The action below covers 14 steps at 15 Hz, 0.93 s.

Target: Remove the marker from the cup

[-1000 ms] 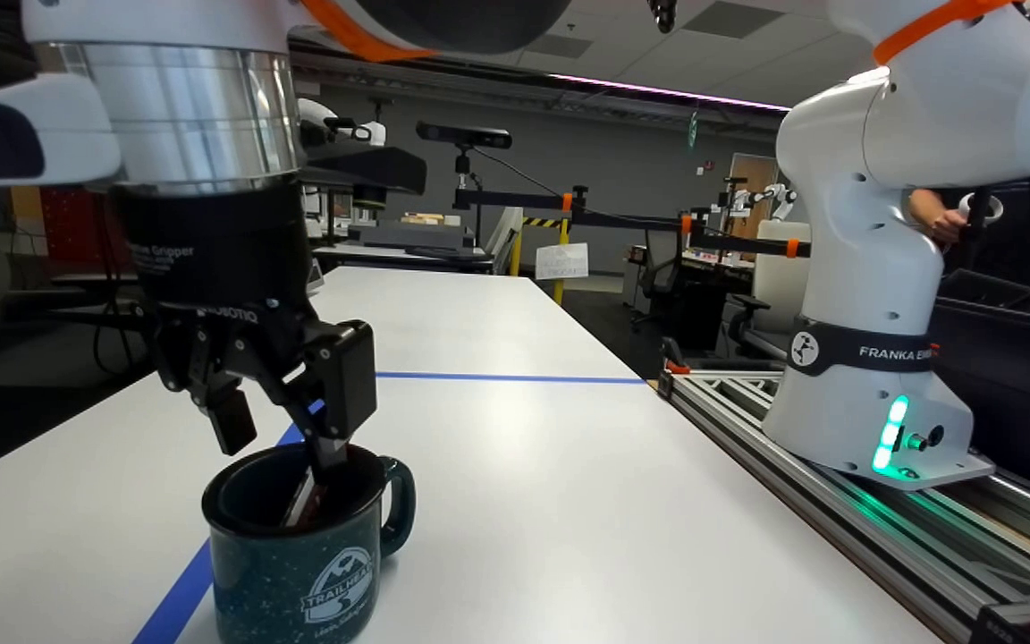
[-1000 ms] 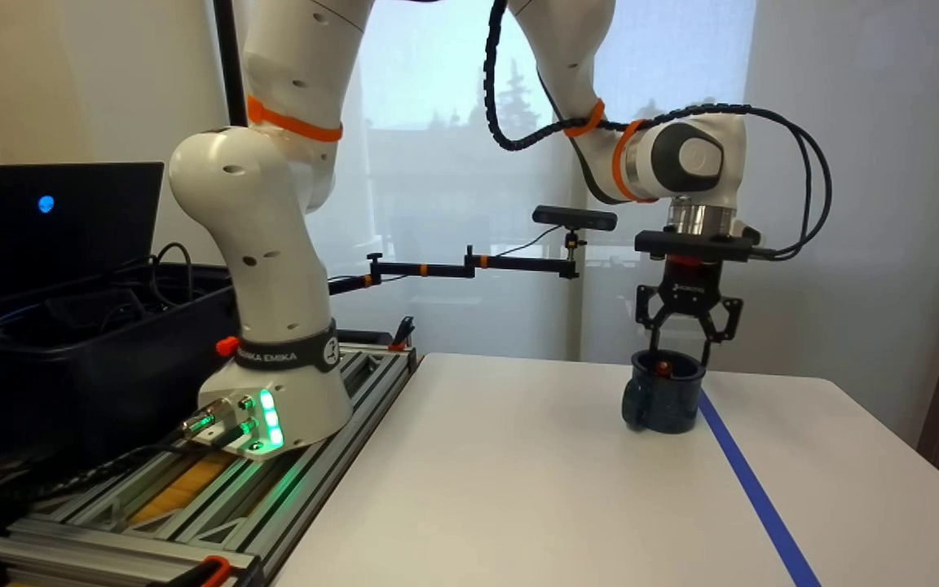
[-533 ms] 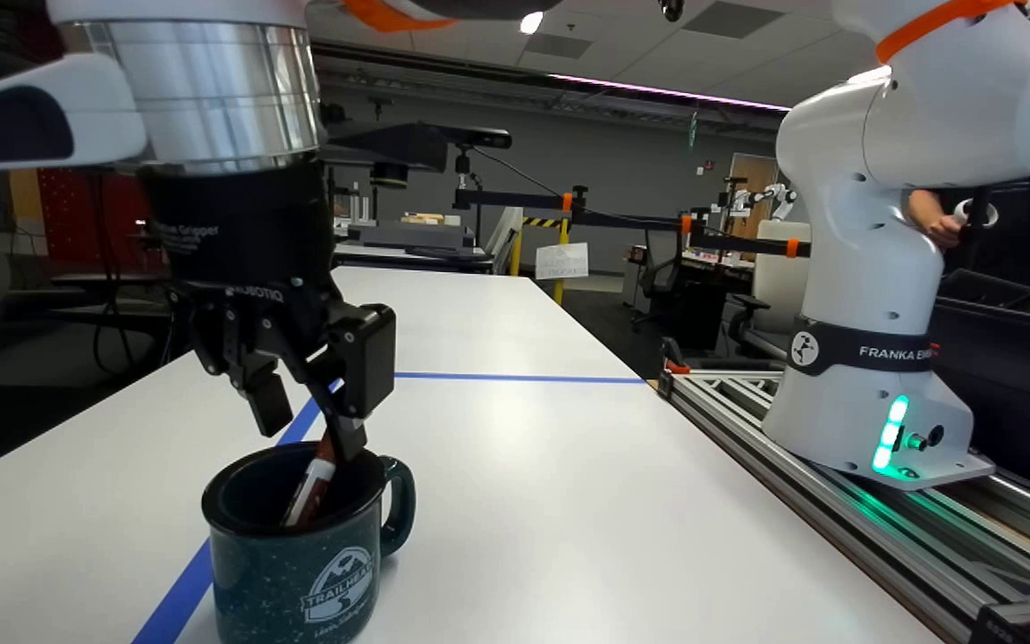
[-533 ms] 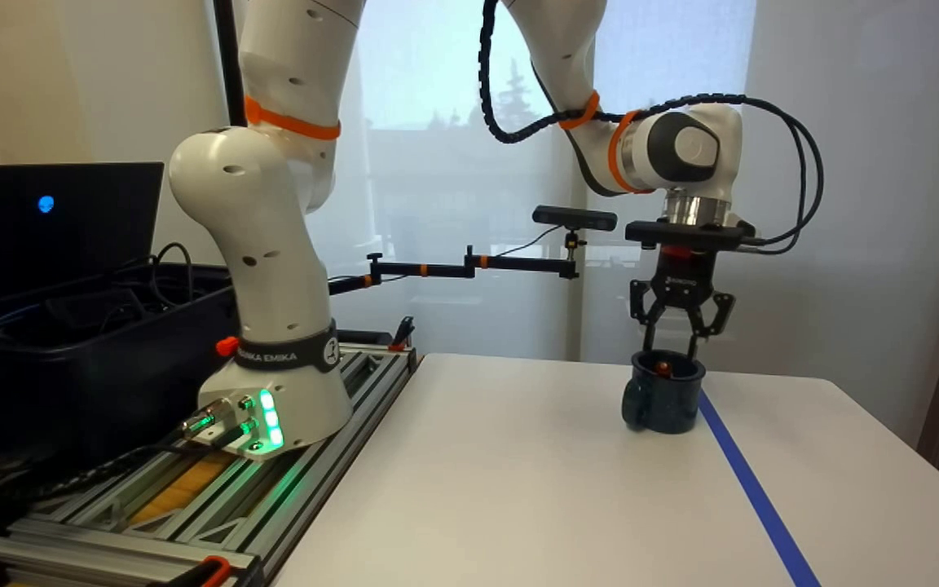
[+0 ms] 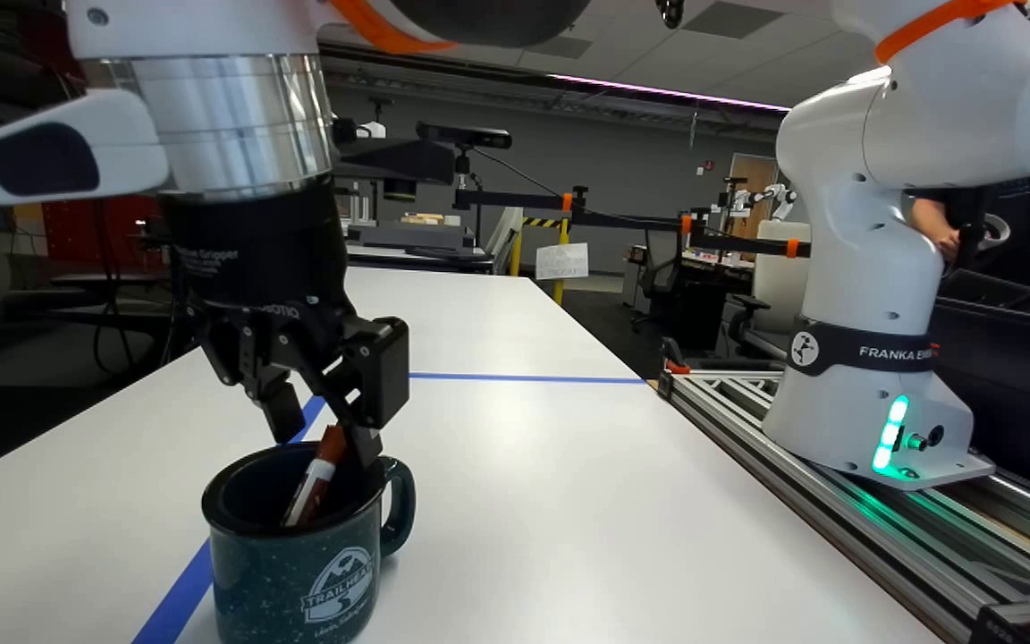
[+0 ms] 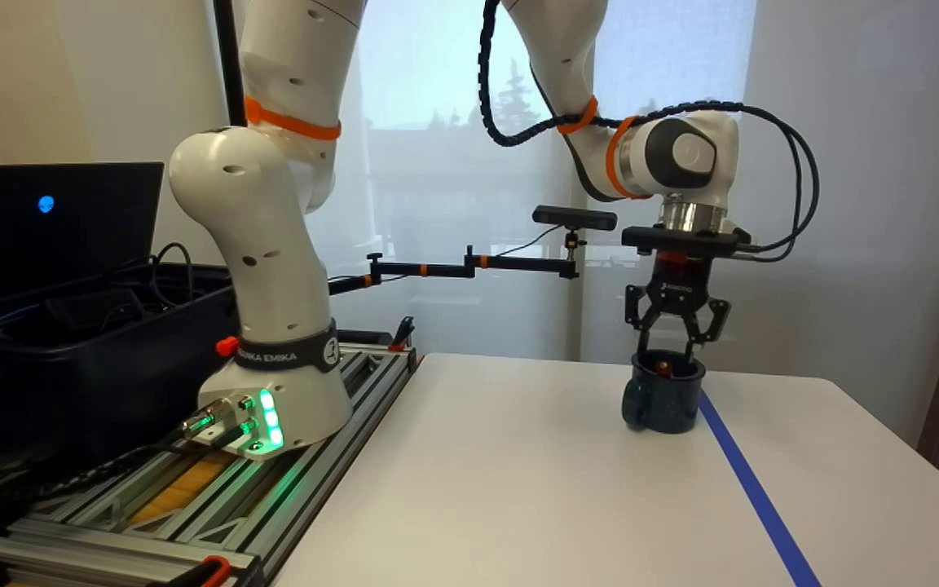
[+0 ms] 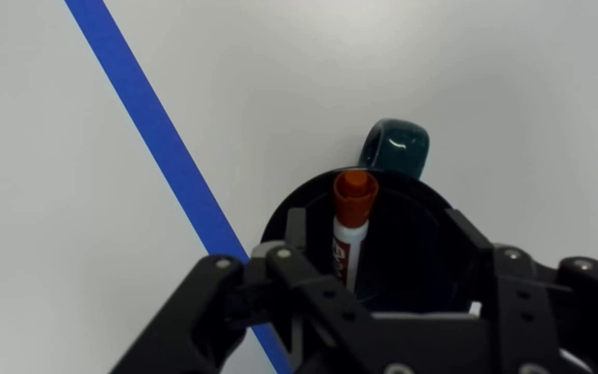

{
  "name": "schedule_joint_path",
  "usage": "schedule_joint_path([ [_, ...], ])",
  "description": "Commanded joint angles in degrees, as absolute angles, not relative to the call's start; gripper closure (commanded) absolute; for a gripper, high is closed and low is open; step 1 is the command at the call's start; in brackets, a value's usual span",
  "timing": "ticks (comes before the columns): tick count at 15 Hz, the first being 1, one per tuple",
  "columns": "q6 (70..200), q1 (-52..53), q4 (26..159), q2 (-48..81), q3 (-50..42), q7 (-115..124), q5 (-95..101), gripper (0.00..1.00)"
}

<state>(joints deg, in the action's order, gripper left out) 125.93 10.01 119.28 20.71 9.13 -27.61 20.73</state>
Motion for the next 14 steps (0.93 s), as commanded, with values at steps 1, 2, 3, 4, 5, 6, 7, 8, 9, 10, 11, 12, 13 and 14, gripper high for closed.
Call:
schedule_joint_path([
  [1, 126.6, 10.5, 119.6, 21.8, 9.3, -25.7, 22.7, 0.35],
  [2, 126.7, 10.5, 119.5, 22.3, 9.4, -25.5, 22.5, 0.35],
  [3, 126.6, 10.6, 119.3, 22.7, 9.5, -25.3, 22.5, 0.34],
  [4, 126.6, 10.6, 119.2, 23.0, 9.5, -25.3, 22.4, 0.34],
  [5, 126.6, 10.7, 119.1, 23.2, 9.5, -25.2, 22.6, 0.37],
  [6, 126.9, 10.6, 119.1, 23.4, 9.5, -25.5, 22.6, 0.36],
  [7, 127.2, 10.6, 119.2, 23.4, 9.5, -25.5, 22.8, 0.35],
  [8, 127.5, 10.6, 119.2, 23.5, 9.5, -25.6, 23.0, 0.32],
  [9, 127.8, 10.5, 119.2, 23.6, 9.4, -25.7, 23.1, 0.32],
  [10, 128.1, 10.4, 119.1, 23.7, 9.4, -25.9, 23.2, 0.32],
  [11, 128.3, 10.4, 119.0, 23.9, 9.3, -25.9, 23.2, 0.32],
  [12, 128.5, 10.3, 118.8, 24.1, 9.3, -26.0, 23.1, 0.32],
  [13, 128.7, 10.3, 118.7, 24.3, 9.3, -26.0, 23.0, 0.32],
  [14, 128.9, 10.2, 118.5, 24.6, 9.4, -26.2, 22.8, 0.32],
])
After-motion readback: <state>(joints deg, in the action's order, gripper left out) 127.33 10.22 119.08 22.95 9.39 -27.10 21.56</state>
